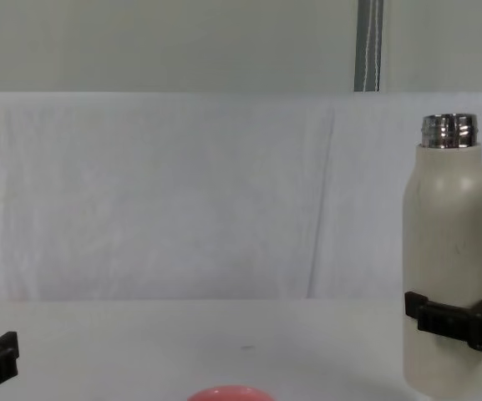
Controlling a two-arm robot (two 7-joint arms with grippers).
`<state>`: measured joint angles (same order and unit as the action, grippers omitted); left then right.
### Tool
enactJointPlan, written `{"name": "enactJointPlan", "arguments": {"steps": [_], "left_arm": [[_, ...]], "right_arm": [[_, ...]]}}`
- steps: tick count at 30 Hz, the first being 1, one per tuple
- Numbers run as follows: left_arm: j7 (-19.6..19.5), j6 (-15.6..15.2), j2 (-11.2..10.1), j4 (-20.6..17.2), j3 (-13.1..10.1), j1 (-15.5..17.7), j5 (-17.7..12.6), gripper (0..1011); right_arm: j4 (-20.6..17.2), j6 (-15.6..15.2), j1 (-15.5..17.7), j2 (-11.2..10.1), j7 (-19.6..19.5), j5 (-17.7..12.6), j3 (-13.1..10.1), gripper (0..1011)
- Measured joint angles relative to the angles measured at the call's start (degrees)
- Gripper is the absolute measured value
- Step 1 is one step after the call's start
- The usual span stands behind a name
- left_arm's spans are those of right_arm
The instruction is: Grasp the thermos with one hand and pour water into the cup lid.
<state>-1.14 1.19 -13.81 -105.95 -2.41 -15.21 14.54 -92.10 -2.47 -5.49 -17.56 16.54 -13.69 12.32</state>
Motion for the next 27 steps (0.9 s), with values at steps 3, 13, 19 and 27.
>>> {"name": "enactJointPlan", "arguments": {"steps": [3, 13, 19, 27], "left_arm": [[0.0, 0.0, 0.0, 0.0, 0.0, 0.0, 0.0, 1001], [0.0, 0.0, 0.0, 0.0, 0.0, 0.0, 0.0, 1001], [0.0, 0.0, 0.0, 0.0, 0.0, 0.0, 0.0, 1001], [0.0, 0.0, 0.0, 0.0, 0.0, 0.0, 0.0, 1001]], "right_arm": [[1.1, 0.4, -0.5, 0.7, -0.5, -0.2, 0.0, 949], [4.0, 1.6, -2.1, 2.6, -1.8, -0.2, 0.2, 949], [5.5, 2.1, -2.9, 3.6, -2.1, -0.1, 0.5, 949], [7.0, 2.6, -3.5, 4.4, -2.4, 0.3, 0.8, 949]]}}
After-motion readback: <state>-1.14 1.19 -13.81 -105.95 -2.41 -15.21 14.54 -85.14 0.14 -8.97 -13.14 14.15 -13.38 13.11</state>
